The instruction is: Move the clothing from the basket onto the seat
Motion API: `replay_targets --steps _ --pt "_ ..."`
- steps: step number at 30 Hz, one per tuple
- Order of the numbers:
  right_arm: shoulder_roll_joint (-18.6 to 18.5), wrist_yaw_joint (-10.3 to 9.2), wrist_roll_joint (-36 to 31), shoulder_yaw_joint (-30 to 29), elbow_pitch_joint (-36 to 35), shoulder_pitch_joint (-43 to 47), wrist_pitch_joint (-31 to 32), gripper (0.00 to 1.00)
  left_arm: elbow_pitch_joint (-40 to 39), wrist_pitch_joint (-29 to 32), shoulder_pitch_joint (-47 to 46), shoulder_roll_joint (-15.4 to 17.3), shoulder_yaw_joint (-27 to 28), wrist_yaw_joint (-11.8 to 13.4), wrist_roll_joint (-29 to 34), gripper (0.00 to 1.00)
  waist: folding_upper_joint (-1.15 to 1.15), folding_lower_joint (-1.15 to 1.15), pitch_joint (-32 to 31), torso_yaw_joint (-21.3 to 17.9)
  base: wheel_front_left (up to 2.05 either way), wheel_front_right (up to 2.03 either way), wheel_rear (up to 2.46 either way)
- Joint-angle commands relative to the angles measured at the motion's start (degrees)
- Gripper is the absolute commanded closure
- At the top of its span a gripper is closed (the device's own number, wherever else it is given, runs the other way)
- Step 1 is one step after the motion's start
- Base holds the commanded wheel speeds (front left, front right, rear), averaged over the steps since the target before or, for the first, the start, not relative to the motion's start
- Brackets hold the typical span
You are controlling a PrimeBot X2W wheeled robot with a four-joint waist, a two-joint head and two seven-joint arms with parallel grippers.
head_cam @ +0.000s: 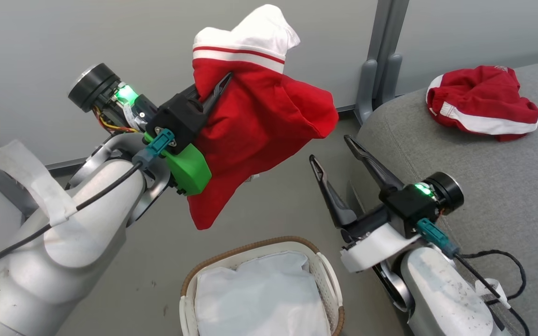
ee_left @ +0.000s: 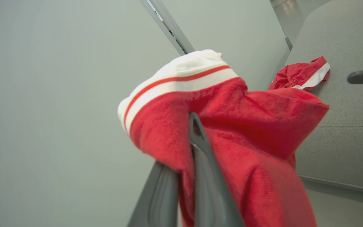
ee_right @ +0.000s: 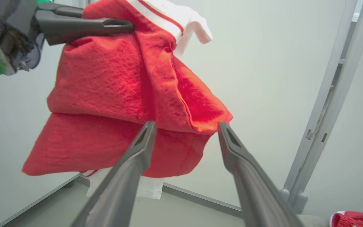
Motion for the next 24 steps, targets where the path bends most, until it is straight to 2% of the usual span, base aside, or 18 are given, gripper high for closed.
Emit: replay_targets --steps 1,6,9,17,18,19,20,21,23,24 --pt "-0.2 -0.08 -0.8 0.7 0.1 -1.4 -0.1 0.0 -0.4 -0.3 0.1 -0.3 -0.2 0.3 -0.1 1.0 0.0 0.01 0.0 0.2 0.0 0.0 0.0" --pt "-0.2 -0.08 -4.9 2.7 4.1 -5.9 -0.1 0.0 -1.4 -0.4 -0.4 -0.8 -1.6 0.0 0.1 1.0 0.0 0.01 0.2 1.0 0.0 0.0 0.0" --pt "-0.4 -0.08 -7.1 4.4 9.5 -8.7 -0.1 0.0 -2.1 -0.4 -0.2 -1.3 -2.9 -0.1 0.1 1.0 0.0 0.01 0.1 1.5 0.0 0.0 0.0" --pt "-2.2 -0.08 -4.6 13.4 19.5 -14.9 -0.1 0.0 -4.2 -0.3 0.7 -2.9 -5.6 -0.3 -0.5 1.0 0.0 0.01 -0.3 2.9 0.0 0.0 0.0" --pt "-2.2 -0.08 -4.1 14.4 20.0 -15.5 -0.1 0.03 -4.4 -0.2 0.7 -3.0 -5.8 -0.4 -0.7 1.0 0.0 0.01 -0.3 3.0 0.0 0.0 0.0" --pt "-2.2 -0.08 -3.3 15.6 20.6 -16.1 -0.1 0.24 -4.6 -0.1 0.8 -3.2 -6.1 -0.4 -1.0 1.0 0.0 0.01 -0.3 3.1 0.0 0.0 0.0" --pt "-2.2 -0.08 -2.5 16.9 21.2 -16.6 -0.1 0.53 -4.8 -0.1 0.9 -3.2 -6.3 -0.4 -1.1 1.0 0.0 0.01 -0.3 3.2 0.0 0.0 0.0" --pt "-2.2 -0.08 -2.0 17.8 21.5 -17.0 -0.1 0.65 -4.9 -0.1 0.9 -3.3 -6.5 -0.4 -1.2 1.0 0.0 0.01 -0.3 3.3 0.0 0.0 0.0" --pt "-2.1 -0.08 -1.1 19.1 21.9 -17.9 -0.1 0.97 -5.1 0.0 1.1 -3.3 -6.7 -0.4 -1.6 1.0 0.0 0.01 -0.4 3.4 0.0 0.0 0.0" --pt "-2.1 -0.08 -0.5 19.5 21.9 -18.2 -0.1 1.0 -5.1 0.0 1.3 -3.3 -6.7 -0.4 -1.9 1.0 0.0 0.01 -0.4 3.4 0.0 0.0 0.0"
